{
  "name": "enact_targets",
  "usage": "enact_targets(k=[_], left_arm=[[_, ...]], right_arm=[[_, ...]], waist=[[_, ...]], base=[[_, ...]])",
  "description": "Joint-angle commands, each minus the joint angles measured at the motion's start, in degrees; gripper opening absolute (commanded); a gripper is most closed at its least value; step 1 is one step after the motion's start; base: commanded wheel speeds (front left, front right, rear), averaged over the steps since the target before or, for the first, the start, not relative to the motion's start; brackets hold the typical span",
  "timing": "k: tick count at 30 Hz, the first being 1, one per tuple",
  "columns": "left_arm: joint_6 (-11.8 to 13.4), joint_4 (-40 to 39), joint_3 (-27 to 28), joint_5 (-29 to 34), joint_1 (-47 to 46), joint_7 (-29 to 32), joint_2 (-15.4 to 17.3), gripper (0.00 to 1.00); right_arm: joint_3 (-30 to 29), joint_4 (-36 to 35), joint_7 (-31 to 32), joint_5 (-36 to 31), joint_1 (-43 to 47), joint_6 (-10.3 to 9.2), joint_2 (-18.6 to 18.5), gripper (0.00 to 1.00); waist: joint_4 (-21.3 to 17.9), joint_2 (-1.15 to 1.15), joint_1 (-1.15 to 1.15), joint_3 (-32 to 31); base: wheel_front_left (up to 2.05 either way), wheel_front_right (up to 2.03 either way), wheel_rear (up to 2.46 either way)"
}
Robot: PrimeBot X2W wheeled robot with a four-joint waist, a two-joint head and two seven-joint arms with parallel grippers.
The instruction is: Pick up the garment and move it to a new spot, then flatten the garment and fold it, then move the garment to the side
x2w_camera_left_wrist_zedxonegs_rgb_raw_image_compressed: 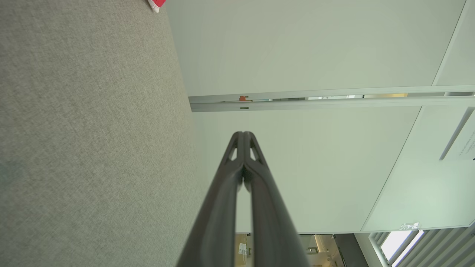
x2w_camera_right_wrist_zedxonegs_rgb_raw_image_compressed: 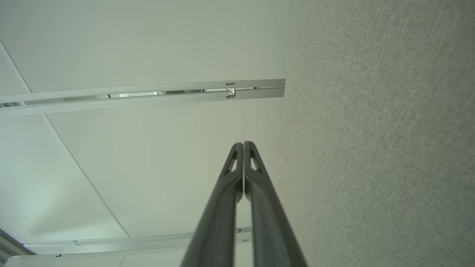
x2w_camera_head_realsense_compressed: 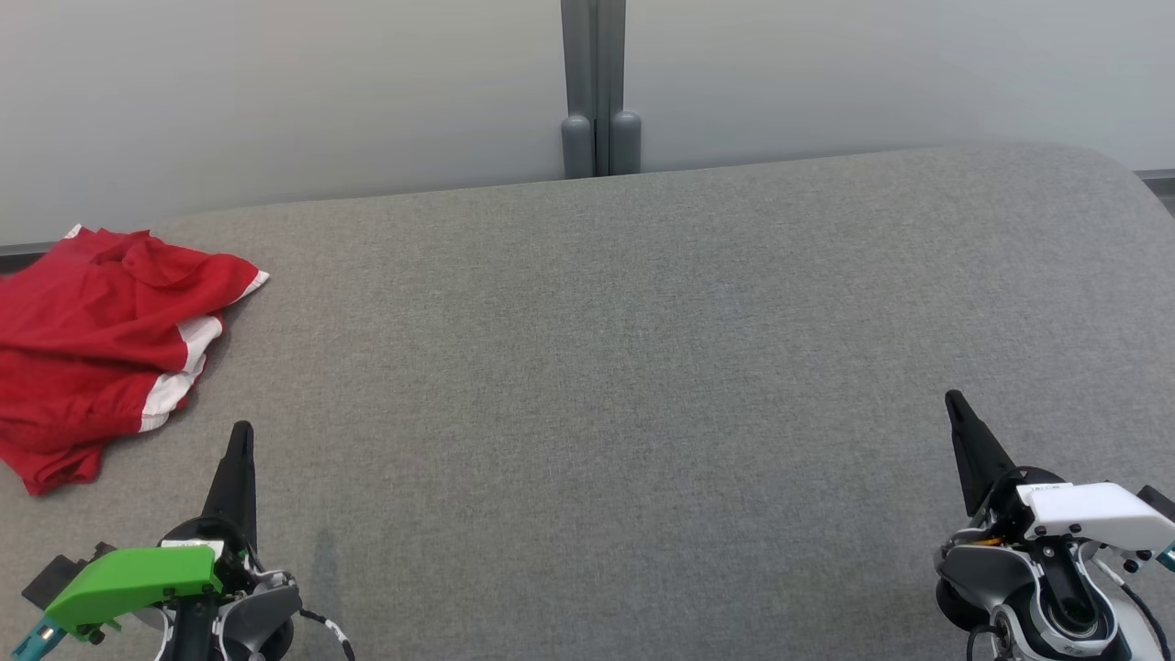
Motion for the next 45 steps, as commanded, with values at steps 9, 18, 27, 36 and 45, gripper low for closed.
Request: enact_targets(k=[9, 18, 27, 36, 45], left_arm=[[0.0, 1.5, -0.2, 0.0, 1.0, -0.1, -0.3, 1.00], [0.0, 0.8, -2.6, 1.7, 2.0, -2.5, -0.4, 1.00], [0.5, -0.9, -3.9, 7.3, 2.0, -4.9, -0.3, 1.00], [2.6, -4.0, -6.1, 14.9, 2.0, -7.1, -0.2, 1.00], [4.3, -6.4, -8.4, 24.6, 2.4, -9.0, -0.2, 1.00]], right_arm=[[0.1, 1.3, -0.1, 0.0, 1.1, -0.01, 0.4, 1.00], [1.1, 1.2, -2.5, -1.8, 2.2, -0.01, 0.4, 1.00], [0.4, 0.0, -4.9, -8.4, 2.5, -0.01, 0.3, 1.00], [0.6, -3.8, -7.1, -18.5, 3.1, 0.00, 0.3, 1.00], [1.8, -6.0, -9.0, -26.8, 3.9, 0.00, 0.2, 1.00]], waist=[[0.0, 0.00, 0.00, 0.0], [0.0, 0.00, 0.00, 0.0], [0.0, 0.00, 0.00, 0.1], [0.0, 0.00, 0.00, 0.2], [0.0, 0.00, 0.00, 0.3]], base=[[0.00, 0.00, 0.00], [0.00, 0.00, 0.00], [0.00, 0.00, 0.00], [0.00, 0.00, 0.00], [0.00, 0.00, 0.00]])
